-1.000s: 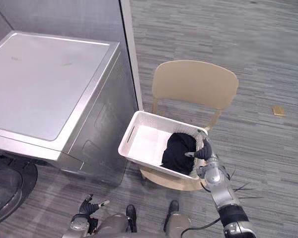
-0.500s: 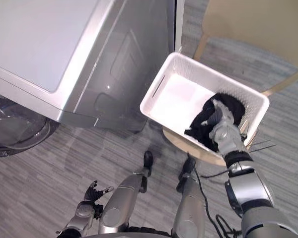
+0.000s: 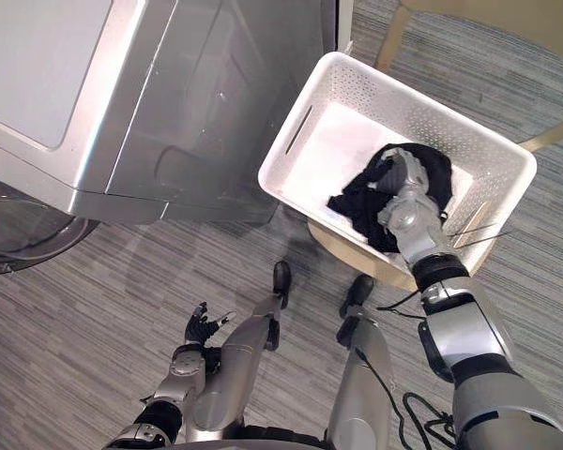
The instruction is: Pick up the laundry basket with both hands and put the clothes into the washing machine.
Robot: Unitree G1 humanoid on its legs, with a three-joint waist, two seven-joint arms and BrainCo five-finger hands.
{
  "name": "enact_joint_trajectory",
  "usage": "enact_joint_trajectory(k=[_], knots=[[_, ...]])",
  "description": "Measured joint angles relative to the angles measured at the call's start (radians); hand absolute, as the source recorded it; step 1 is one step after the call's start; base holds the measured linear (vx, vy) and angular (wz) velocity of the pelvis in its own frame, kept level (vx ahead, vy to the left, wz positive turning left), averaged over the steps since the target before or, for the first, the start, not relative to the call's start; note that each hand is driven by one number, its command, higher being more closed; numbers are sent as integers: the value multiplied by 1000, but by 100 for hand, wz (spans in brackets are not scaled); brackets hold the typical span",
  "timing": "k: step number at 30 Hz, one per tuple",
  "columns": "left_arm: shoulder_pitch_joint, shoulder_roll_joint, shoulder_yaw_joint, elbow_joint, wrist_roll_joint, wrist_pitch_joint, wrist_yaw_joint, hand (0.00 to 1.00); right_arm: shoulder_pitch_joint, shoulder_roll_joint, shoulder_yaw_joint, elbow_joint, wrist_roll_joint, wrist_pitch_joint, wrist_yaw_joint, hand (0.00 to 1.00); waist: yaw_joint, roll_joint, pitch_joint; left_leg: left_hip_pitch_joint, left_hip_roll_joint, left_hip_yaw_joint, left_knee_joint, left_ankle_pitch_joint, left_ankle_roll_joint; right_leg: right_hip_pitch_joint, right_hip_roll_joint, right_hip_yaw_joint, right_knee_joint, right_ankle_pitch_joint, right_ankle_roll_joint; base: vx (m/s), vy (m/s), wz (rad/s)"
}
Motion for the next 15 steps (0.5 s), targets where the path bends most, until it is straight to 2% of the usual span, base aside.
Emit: enact_joint_trajectory(k=[3, 7, 10, 13, 15], knots=[[2, 10, -20, 5, 0, 9, -1, 0, 53, 38, -73, -115, 23, -12, -8, 100, -8, -13, -3, 63, 1, -12, -28, 6, -8, 75, 11, -10, -41, 1, -1, 45, -5, 8], [16, 36, -23, 12, -17, 18, -1, 0, 186, 134, -266, -328, 98, -24, -48, 100, -16, -34, -15, 137, 6, -25, -83, 19, -6, 161, 36, -20, -122, 29, 7, 27, 7, 1], [73, 66, -18, 24, -18, 35, -2, 0, 335, 244, -311, -462, 169, -49, -62, 100, -36, -74, -75, 184, 5, -36, -116, 19, -6, 225, 53, -27, -187, 47, 18, 93, 7, 2], [110, 69, -17, 27, -18, 42, -16, 0, 506, 331, -310, -615, 217, -80, -48, 100, -37, -92, -134, 250, 1, -44, -135, 19, -6, 302, 60, -33, -234, 53, 27, 120, -4, 5], [142, 70, -11, 16, -18, 42, -24, 0, 601, 378, -303, -704, 240, -104, -10, 100, -36, -98, -183, 295, -1, -47, -151, 18, -5, 351, 66, -34, -261, 54, 30, 101, -10, 2]])
